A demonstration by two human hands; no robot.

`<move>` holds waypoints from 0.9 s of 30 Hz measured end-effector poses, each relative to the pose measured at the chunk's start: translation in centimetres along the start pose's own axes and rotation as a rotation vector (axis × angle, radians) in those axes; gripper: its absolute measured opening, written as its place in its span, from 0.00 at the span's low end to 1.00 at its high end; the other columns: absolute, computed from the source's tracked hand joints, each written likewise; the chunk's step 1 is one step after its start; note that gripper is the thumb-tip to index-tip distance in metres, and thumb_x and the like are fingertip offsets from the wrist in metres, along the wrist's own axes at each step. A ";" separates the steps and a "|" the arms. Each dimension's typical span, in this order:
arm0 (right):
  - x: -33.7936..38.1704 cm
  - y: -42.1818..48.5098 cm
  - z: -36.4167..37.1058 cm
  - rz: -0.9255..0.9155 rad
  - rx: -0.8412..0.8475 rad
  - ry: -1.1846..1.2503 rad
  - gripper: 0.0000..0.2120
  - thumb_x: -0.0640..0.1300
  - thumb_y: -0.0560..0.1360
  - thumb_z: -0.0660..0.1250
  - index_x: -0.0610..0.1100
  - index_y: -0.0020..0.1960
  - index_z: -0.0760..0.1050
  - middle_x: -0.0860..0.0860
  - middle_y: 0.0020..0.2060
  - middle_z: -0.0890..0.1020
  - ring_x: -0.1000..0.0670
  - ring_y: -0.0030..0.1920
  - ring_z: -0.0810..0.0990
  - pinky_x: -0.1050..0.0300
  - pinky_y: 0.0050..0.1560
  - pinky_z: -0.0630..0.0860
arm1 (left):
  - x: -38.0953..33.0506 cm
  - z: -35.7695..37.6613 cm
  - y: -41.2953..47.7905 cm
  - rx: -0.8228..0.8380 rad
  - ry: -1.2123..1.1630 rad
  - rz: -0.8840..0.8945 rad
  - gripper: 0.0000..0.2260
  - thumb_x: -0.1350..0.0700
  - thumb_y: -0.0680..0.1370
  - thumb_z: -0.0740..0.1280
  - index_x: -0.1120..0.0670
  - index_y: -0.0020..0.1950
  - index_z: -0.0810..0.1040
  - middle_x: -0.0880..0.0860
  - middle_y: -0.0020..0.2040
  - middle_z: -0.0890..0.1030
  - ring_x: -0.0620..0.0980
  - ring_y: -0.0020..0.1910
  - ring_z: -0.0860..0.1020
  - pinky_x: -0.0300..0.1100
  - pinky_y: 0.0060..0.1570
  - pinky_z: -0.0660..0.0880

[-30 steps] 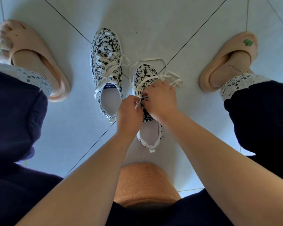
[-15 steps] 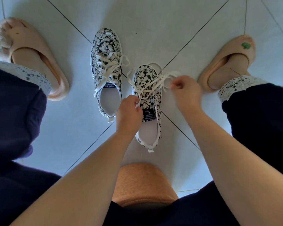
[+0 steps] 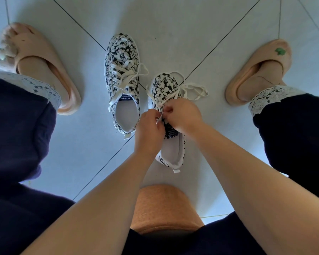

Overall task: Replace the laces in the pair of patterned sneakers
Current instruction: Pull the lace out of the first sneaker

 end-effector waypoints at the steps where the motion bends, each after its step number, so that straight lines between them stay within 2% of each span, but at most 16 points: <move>1: -0.3 -0.4 -0.3 0.017 0.006 0.150 0.05 0.41 0.74 0.64 0.44 0.40 0.78 0.52 0.36 0.79 0.50 0.40 0.78 0.57 0.39 0.73 | -0.1 -0.1 0.0 -0.013 -0.013 -0.006 0.05 0.61 0.77 0.61 0.58 0.51 0.74 0.54 0.49 0.76 0.52 0.44 0.74 0.42 0.42 0.69; 3: -0.6 -1.4 -0.9 0.018 0.041 0.393 0.04 0.42 0.73 0.67 0.48 0.39 0.77 0.57 0.30 0.75 0.58 0.33 0.73 0.65 0.35 0.69 | 0.2 -0.4 0.2 -0.046 -0.045 -0.043 0.05 0.61 0.77 0.61 0.58 0.50 0.74 0.54 0.49 0.76 0.52 0.43 0.74 0.42 0.41 0.69; 6: -1.1 -2.7 -2.1 0.010 0.088 0.578 0.06 0.41 0.73 0.69 0.48 0.38 0.77 0.59 0.28 0.74 0.62 0.27 0.70 0.72 0.31 0.65 | 0.8 -0.8 0.5 -0.041 -0.032 -0.057 0.06 0.64 0.75 0.61 0.58 0.51 0.74 0.55 0.49 0.76 0.52 0.42 0.73 0.42 0.41 0.69; 9: -2.9 -3.1 -4.1 0.081 -0.071 0.960 0.09 0.36 0.72 0.69 0.48 0.38 0.77 0.60 0.30 0.76 0.65 0.27 0.72 0.74 0.33 0.67 | 0.8 -0.7 0.4 -0.014 -0.010 -0.037 0.08 0.65 0.75 0.60 0.58 0.52 0.74 0.55 0.50 0.76 0.50 0.42 0.72 0.40 0.40 0.67; 11: -4.2 -3.2 -5.1 0.144 -0.179 1.163 0.10 0.34 0.73 0.67 0.48 0.38 0.76 0.58 0.30 0.77 0.63 0.28 0.72 0.71 0.34 0.67 | 0.6 -0.6 0.4 -0.010 -0.004 -0.022 0.09 0.65 0.76 0.60 0.58 0.53 0.75 0.55 0.51 0.76 0.50 0.43 0.72 0.39 0.41 0.67; 13: -5.5 -3.1 -5.6 0.211 -0.274 1.316 0.10 0.35 0.74 0.66 0.48 0.39 0.75 0.58 0.28 0.78 0.60 0.30 0.73 0.69 0.33 0.67 | 0.6 -0.7 0.5 -0.012 -0.007 -0.015 0.10 0.65 0.76 0.60 0.57 0.54 0.75 0.55 0.52 0.76 0.49 0.44 0.72 0.38 0.42 0.67; 15: -6.8 -2.9 -5.6 0.307 -0.366 1.443 0.09 0.37 0.76 0.64 0.48 0.40 0.74 0.56 0.31 0.78 0.58 0.31 0.73 0.67 0.33 0.68 | 0.8 -0.7 0.6 -0.015 -0.011 -0.022 0.11 0.65 0.76 0.60 0.57 0.56 0.76 0.55 0.52 0.76 0.50 0.46 0.73 0.38 0.44 0.67; 17: -7.8 -2.5 -4.9 0.422 -0.400 1.364 0.09 0.39 0.76 0.64 0.49 0.39 0.72 0.53 0.34 0.77 0.57 0.32 0.72 0.65 0.34 0.68 | 0.9 -0.6 0.6 -0.018 -0.020 -0.038 0.11 0.65 0.76 0.60 0.57 0.56 0.76 0.55 0.53 0.77 0.51 0.49 0.74 0.37 0.45 0.67; 19: -8.2 -1.7 -3.8 0.463 -0.319 1.000 0.09 0.40 0.75 0.66 0.49 0.37 0.72 0.51 0.34 0.77 0.54 0.35 0.72 0.61 0.37 0.69 | 0.9 -0.5 0.5 -0.015 -0.017 -0.047 0.11 0.64 0.76 0.60 0.57 0.56 0.76 0.55 0.53 0.77 0.51 0.50 0.75 0.37 0.45 0.67; 21: -7.6 -1.0 -2.8 0.437 -0.268 0.675 0.03 0.41 0.73 0.68 0.48 0.43 0.75 0.51 0.40 0.78 0.49 0.42 0.76 0.57 0.44 0.70 | 0.8 -0.3 0.5 -0.010 -0.002 -0.048 0.10 0.64 0.76 0.60 0.57 0.56 0.76 0.55 0.54 0.77 0.52 0.50 0.75 0.38 0.45 0.67; 23: -6.5 -0.3 -2.4 0.376 -0.309 0.436 0.14 0.41 0.72 0.68 0.44 0.57 0.75 0.46 0.53 0.77 0.46 0.52 0.76 0.58 0.50 0.70 | 0.8 -0.2 0.5 -0.009 0.008 -0.057 0.10 0.63 0.76 0.60 0.56 0.56 0.75 0.54 0.54 0.76 0.52 0.49 0.75 0.39 0.44 0.67; 24: -5.4 0.0 -2.3 0.314 -0.335 0.369 0.17 0.41 0.72 0.67 0.44 0.60 0.73 0.45 0.57 0.75 0.46 0.54 0.76 0.58 0.51 0.70 | 0.8 -0.2 0.5 -0.008 0.011 -0.063 0.10 0.63 0.76 0.60 0.56 0.56 0.75 0.54 0.55 0.76 0.52 0.48 0.75 0.39 0.44 0.66; 27: -1.7 0.8 -1.3 0.049 -0.264 0.144 0.12 0.41 0.74 0.65 0.48 0.57 0.76 0.46 0.56 0.74 0.46 0.55 0.74 0.53 0.53 0.72 | 0.8 -0.1 0.7 -0.004 0.021 -0.076 0.10 0.62 0.76 0.61 0.56 0.56 0.75 0.54 0.55 0.76 0.52 0.48 0.76 0.39 0.43 0.66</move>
Point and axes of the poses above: each hand's wrist, its own y-axis towards the middle knuckle, its own z-axis out of the palm, x = y × z, the point moved 3 cm from there along y, towards the middle knuckle
